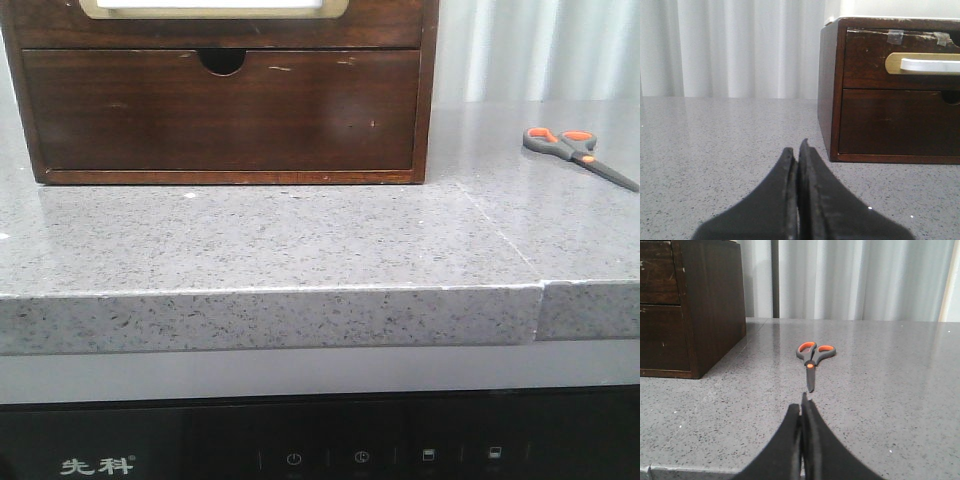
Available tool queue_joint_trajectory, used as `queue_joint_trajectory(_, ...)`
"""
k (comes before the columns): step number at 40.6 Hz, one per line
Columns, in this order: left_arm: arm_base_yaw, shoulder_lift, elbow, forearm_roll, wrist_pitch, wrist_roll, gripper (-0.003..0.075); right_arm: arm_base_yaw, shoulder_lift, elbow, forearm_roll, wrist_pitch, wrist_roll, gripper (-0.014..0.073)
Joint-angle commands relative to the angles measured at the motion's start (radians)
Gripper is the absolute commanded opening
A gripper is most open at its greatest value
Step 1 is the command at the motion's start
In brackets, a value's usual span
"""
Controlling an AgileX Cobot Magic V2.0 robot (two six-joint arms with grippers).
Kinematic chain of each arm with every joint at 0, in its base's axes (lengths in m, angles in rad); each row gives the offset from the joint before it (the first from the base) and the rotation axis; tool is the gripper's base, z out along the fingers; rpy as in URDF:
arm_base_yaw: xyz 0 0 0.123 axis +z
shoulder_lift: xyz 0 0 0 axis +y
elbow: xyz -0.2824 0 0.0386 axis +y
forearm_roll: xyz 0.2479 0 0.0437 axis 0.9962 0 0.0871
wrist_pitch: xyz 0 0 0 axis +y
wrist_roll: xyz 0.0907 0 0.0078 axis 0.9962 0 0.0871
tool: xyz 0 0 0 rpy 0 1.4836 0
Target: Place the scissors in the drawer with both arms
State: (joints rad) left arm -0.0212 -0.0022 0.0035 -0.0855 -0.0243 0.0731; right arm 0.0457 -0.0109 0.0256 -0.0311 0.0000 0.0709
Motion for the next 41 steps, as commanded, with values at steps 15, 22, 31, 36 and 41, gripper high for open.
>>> queue_joint_trajectory(15, 0.001, -0.017, -0.077, 0.000, -0.045, 0.001, -0.0020, -0.008, -0.016, -0.041, -0.083, -0.140, -0.002, -0.0066)
queue_joint_trajectory(22, 0.001, -0.016, -0.261, 0.000, 0.119, 0.001, -0.0020, -0.008, -0.016, -0.180, -0.083, -0.047, -0.002, -0.0066)
queue_joint_trajectory(31, 0.001, 0.046, -0.508, 0.001, 0.260, 0.001, -0.0020, -0.008, 0.045, -0.440, -0.079, 0.156, -0.001, -0.0066)
queue_joint_trajectory(36, 0.001, 0.152, -0.632, 0.001, 0.324, 0.001, -0.0020, -0.008, 0.137, -0.572, -0.079, 0.256, -0.001, -0.0066)
queue_joint_trajectory(41, 0.001, 0.268, -0.737, 0.001, 0.416, 0.001, -0.0020, -0.008, 0.232, -0.679, -0.079, 0.361, -0.001, -0.0066)
